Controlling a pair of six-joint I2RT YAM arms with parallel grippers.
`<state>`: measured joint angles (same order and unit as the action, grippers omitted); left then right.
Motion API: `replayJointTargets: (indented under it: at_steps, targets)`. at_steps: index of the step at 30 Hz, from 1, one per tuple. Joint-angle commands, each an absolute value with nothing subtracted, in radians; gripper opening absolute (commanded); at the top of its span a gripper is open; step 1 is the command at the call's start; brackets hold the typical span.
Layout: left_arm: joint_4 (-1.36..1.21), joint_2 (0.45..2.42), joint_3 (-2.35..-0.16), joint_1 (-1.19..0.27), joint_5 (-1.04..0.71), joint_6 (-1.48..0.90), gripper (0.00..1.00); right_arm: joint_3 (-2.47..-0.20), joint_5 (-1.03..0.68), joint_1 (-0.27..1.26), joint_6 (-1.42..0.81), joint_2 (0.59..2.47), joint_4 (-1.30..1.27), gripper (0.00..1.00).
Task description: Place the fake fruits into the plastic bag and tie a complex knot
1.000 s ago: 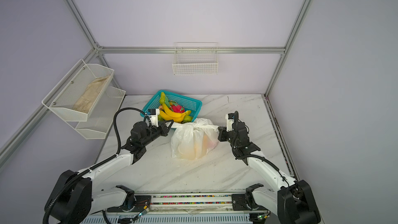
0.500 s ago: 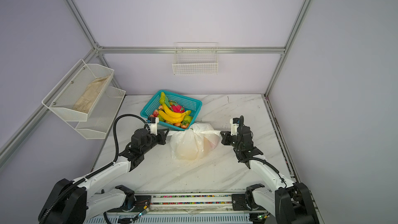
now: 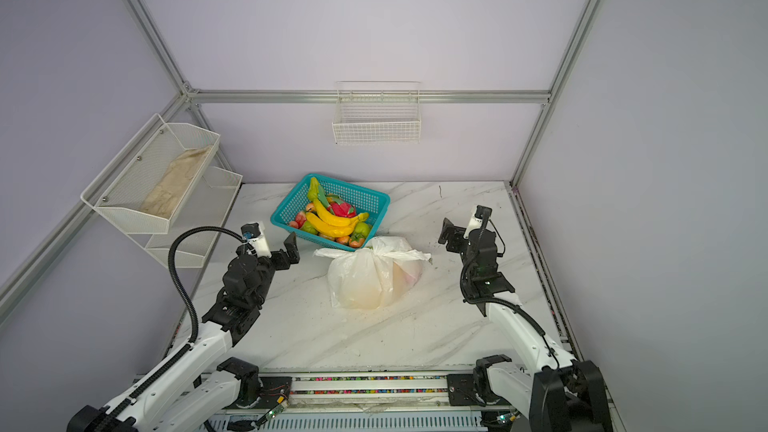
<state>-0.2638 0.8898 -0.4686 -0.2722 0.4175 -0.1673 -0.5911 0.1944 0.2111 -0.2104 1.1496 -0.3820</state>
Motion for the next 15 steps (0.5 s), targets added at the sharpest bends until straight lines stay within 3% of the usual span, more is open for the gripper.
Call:
replayJointTargets:
  at_steps: [1,6,10,15]
  targets:
    - [-0.38,0.972,-0.436,-0.199,0.564,-0.028,1.0,-0.57,0.417,0.21,-0.143,1.267,-0.565,0.97]
    - [-0.579,1.155,-0.381,-0.082,0.444,0.0,1.0,-0.527,0.47,0.207,-0.009,1.479,-0.843,0.97]
    - [-0.759,1.303,-0.339,0.01,0.264,-0.043,1.0,-0.442,0.372,0.188,0.028,1.581,-1.156,0.97]
    - [-0.861,1.403,-0.345,0.049,0.171,-0.079,1.0,-0.425,0.29,0.152,0.056,1.68,-1.335,0.97]
